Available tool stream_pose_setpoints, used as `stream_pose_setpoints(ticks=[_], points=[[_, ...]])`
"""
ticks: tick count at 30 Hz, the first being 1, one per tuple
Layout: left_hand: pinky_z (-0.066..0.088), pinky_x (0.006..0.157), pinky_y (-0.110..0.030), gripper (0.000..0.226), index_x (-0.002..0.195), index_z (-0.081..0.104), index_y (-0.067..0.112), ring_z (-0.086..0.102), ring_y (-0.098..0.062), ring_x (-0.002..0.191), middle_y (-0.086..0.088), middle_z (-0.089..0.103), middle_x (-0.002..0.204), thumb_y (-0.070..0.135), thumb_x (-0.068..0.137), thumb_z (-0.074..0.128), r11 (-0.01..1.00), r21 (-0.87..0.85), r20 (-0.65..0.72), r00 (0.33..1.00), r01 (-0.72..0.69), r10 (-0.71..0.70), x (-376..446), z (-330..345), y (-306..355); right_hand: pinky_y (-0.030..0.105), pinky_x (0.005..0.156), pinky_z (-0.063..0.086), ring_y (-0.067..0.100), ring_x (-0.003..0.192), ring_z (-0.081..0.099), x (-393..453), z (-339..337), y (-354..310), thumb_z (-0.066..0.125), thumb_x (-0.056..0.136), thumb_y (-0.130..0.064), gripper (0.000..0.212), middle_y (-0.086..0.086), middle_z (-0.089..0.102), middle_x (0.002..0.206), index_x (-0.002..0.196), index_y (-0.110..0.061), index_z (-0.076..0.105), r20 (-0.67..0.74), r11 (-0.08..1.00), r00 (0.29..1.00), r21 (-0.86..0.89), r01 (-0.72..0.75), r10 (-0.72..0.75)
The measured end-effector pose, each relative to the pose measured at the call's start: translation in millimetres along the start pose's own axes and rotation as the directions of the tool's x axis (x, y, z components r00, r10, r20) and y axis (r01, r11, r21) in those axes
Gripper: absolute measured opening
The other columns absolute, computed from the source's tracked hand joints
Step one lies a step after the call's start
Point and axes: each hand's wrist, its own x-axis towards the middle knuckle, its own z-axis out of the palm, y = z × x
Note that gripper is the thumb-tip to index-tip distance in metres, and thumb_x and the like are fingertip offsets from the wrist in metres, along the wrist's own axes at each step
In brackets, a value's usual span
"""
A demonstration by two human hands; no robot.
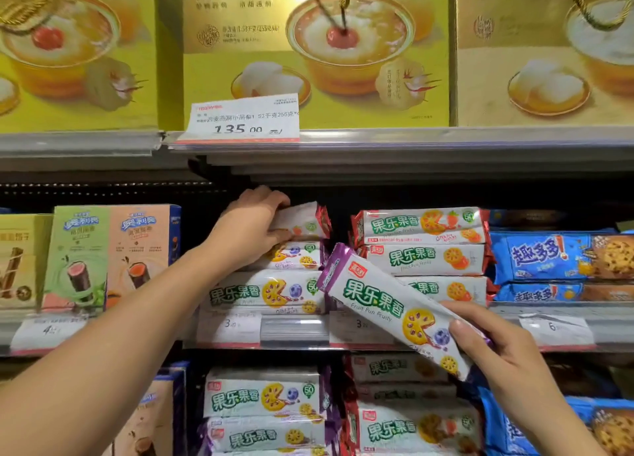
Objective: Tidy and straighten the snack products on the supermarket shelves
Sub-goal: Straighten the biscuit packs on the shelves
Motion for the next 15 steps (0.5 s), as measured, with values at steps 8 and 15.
stream_pose_setpoints(ticks=[8,15], points=[[0.044,0.078,-0.039,0.049,0.120,0.055,0.016,0.055,-0.023,0.101,-0.003,0.055,0.115,0.042,0.082,0.070,0.999,0.012,-0.131,0.990,-0.053,0.054,-38,-62,45,0.019,0.062,0.050,0.005,0.077,0.069,-2,-3,-4,0.057,0.094,-0.035,0.024,-0.015,0.076,0.099,0.104,-0.052,0.071,0.050,1.000,0.999,-0.013,0.022,-0.021],[0.051,0.082,-0.040,0.059,0.115,0.060,0.030,0.060,-0.013,0.098,0.011,0.064,0.111,0.073,0.076,0.050,0.998,-0.023,0.162,0.985,0.062,-0.057,-119,-71,47,0.028,0.058,0.050,0.004,0.073,0.068,-11,-1,-8,0.057,0.093,-0.039,0.023,-0.022,0.074,0.097,0.103,-0.054,0.070,-0.008,0.997,0.998,-0.042,0.065,-0.065]])
